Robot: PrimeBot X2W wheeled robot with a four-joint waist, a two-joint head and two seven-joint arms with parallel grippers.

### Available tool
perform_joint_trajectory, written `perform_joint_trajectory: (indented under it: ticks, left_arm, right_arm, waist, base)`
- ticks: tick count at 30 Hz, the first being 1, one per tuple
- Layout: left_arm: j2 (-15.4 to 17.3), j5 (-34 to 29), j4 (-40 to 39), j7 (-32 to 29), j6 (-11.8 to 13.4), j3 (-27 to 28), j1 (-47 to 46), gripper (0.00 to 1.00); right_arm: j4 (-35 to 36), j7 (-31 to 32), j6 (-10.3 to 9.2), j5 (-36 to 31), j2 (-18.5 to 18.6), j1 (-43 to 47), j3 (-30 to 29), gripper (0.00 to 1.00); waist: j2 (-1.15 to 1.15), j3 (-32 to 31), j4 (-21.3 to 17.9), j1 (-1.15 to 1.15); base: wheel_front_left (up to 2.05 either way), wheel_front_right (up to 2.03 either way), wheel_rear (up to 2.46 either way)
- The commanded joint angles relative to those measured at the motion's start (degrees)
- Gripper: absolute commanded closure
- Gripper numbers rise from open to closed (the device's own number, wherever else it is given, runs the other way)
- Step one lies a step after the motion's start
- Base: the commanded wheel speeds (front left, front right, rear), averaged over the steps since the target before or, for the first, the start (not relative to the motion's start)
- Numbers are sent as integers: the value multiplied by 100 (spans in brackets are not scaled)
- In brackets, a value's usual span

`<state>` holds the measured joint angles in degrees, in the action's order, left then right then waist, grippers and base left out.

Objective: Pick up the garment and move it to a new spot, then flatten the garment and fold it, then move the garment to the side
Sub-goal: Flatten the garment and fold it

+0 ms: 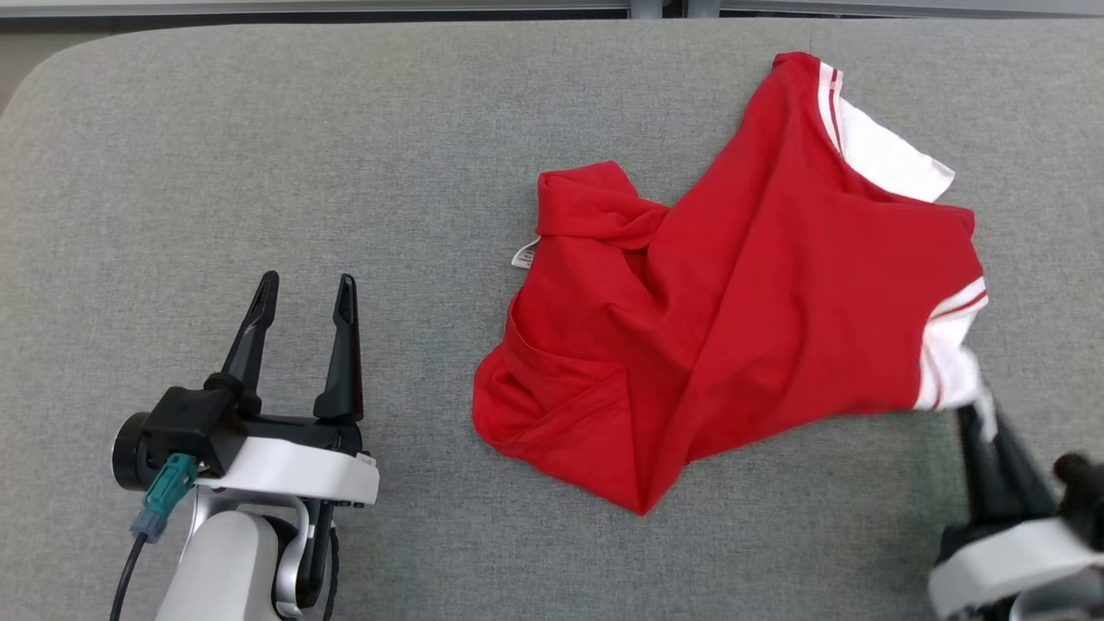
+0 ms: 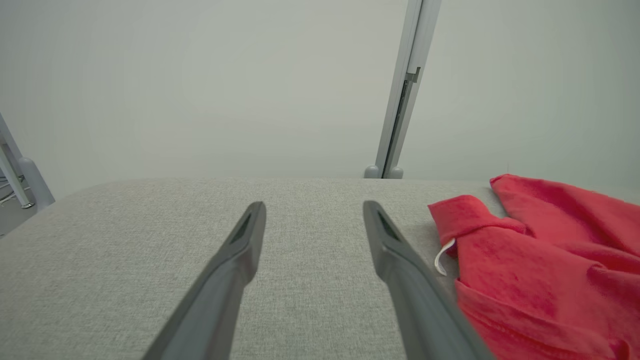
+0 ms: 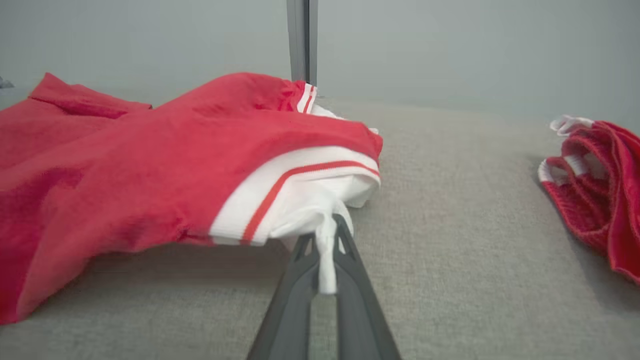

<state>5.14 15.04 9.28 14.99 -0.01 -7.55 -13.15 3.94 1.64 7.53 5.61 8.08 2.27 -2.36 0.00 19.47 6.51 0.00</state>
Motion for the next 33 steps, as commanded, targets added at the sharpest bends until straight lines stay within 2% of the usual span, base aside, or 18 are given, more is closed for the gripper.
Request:
perform_joint_trajectory:
  ticks: [1,2,4,8,14,23,33]
  left_arm:
    - [37,-34,-18,23,-17,30,48,0]
    - [32,-39,-28,24,-21,35,56,0]
    - [28,-34,-19,24,-38,50,76,0]
    - [33,-49,11,24,-43,79,129,0]
    - [68,-64,-3,24,5,141,334,0]
    - [156,-151,-85,-71,57,22,765,0]
    - [186,-131,-256,-319,65,-152,1117,0]
  right_arm:
    - [-80,43,-8,8,-46,53,-6,94]
    - [-220,92,-9,38,-108,159,-15,66]
    - [-496,54,-9,133,-188,203,-13,0]
    - [-736,-209,-9,303,-290,122,-82,0]
    - [-71,-495,-8,494,-255,-7,-56,0]
    - [929,-140,-5,389,-97,141,92,0]
    - [921,102,-5,489,-126,502,385,0]
  waist:
    - [0,9,-15,0]
    - [0,12,-28,0]
    - [0,13,-50,0]
    - [0,-64,-96,0]
    - [0,-292,-172,0]
    - [0,-864,-216,0]
    - [0,-1168,-206,0]
  base:
    - [0,0,0]
    - [0,0,0]
    - [0,0,0]
    - [0,0,0]
    - [0,0,0]
    - [0,0,0]
    - [0,0,0]
